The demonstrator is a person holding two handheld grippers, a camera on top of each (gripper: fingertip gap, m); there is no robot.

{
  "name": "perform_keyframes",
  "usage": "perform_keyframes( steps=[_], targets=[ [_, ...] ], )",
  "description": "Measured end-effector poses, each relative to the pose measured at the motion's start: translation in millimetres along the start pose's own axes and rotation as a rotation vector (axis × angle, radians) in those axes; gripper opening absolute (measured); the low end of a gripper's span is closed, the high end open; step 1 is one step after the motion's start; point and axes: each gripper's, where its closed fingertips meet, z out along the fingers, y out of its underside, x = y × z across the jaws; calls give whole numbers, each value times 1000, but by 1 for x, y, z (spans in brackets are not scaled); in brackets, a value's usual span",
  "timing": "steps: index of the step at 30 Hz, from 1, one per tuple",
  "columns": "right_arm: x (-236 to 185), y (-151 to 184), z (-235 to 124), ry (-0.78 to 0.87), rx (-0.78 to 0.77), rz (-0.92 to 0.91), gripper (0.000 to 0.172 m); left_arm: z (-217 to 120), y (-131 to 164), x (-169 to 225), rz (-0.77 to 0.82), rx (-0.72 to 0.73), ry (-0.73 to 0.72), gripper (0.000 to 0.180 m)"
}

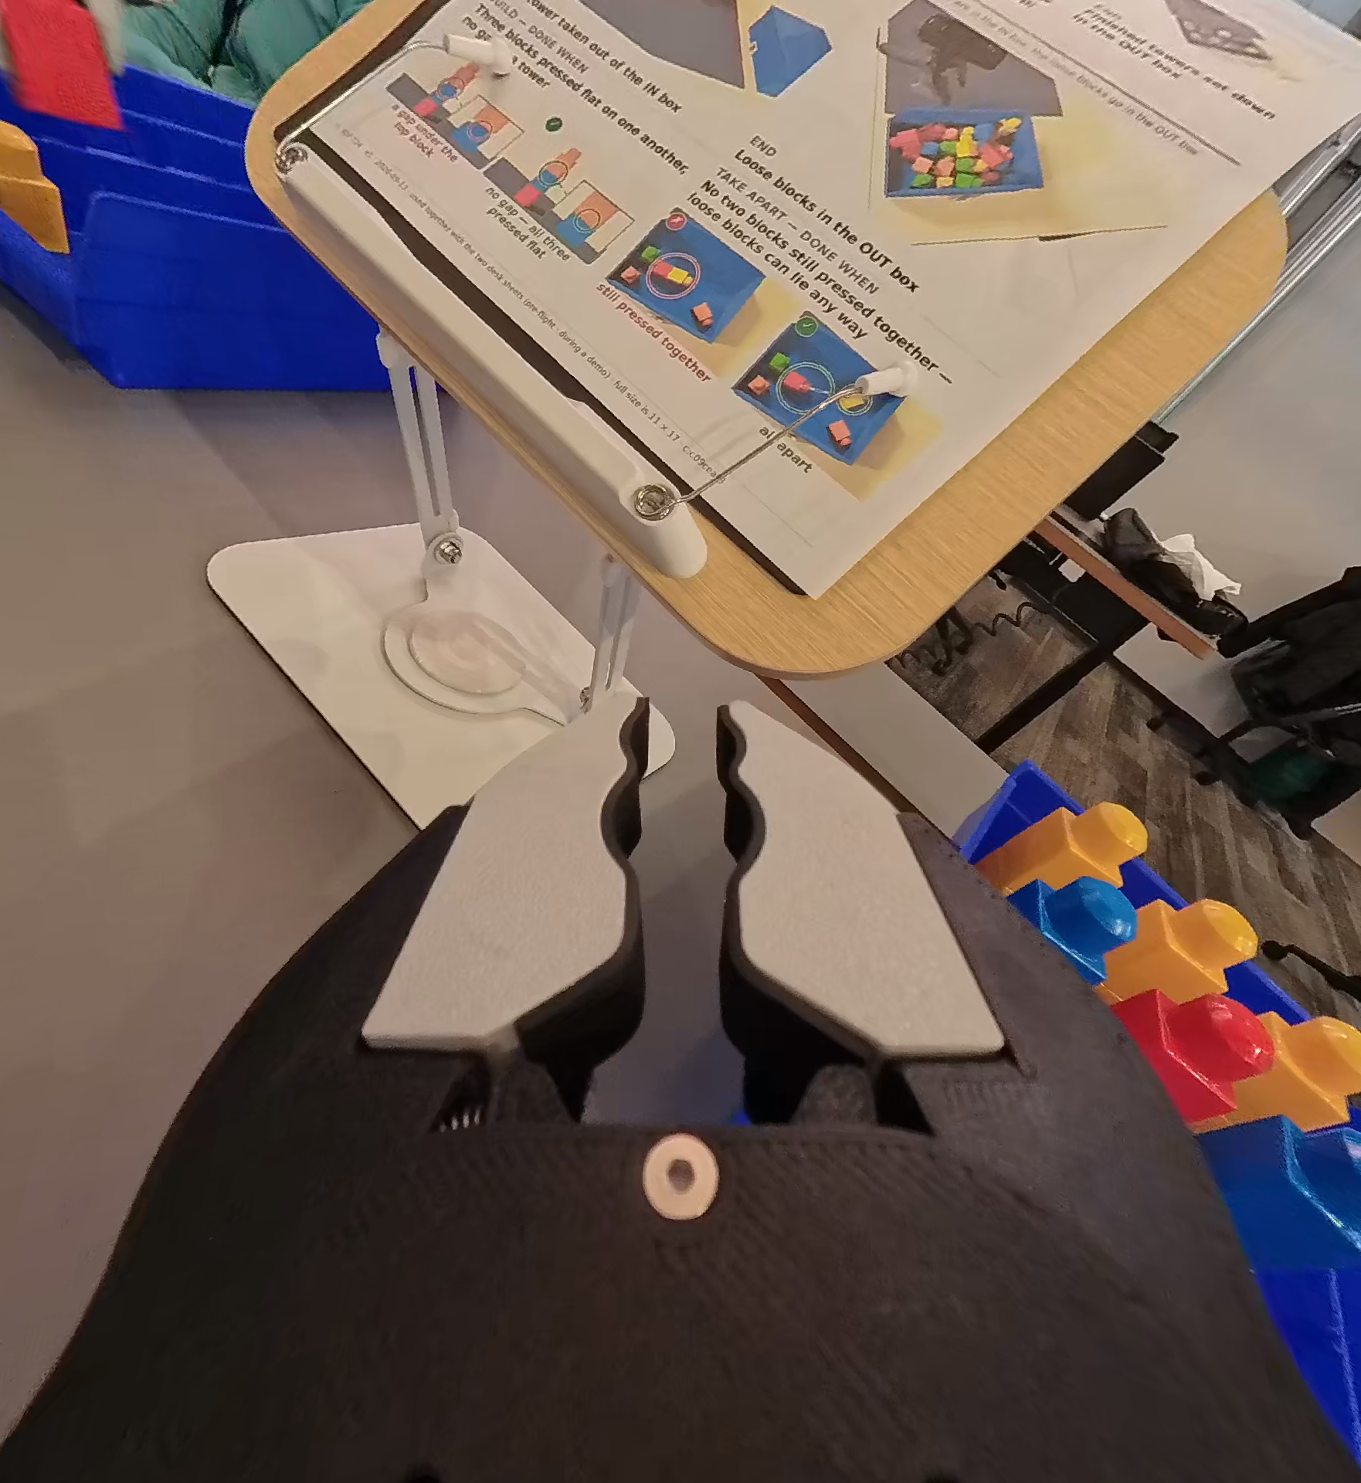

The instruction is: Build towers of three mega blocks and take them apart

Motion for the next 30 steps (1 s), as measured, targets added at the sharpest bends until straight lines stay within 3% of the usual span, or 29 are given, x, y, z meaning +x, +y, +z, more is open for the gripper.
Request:
perform_keyframes(
  steps=[3,6,10,16,18,22,25,30],
  targets=[
    [-1,-1,0,-5,4,4,16,0,-42,68,134,108,110,38],
    [-1,-1,-1,-4,5,2,15,31,-55,112,211,60,170,38],
    [0,2,0,-4,-2,4,15,72,-59,140,274,-32,200,38],
    [-2,5,1,-17,-13,6,14,99,-59,165,271,-69,329,38],
    [-2,6,1,-20,-12,7,14,102,-62,168,275,-61,330,39],
    [-1,5,1,-23,-9,12,14,103,-65,165,245,-40,305,65],
    [-1,5,0,-22,-7,12,14,87,-61,150,212,-6,253,62],
    [0,5,-1,-24,0,21,13,26,-15,41,9,19,-63,58]
  ],
)
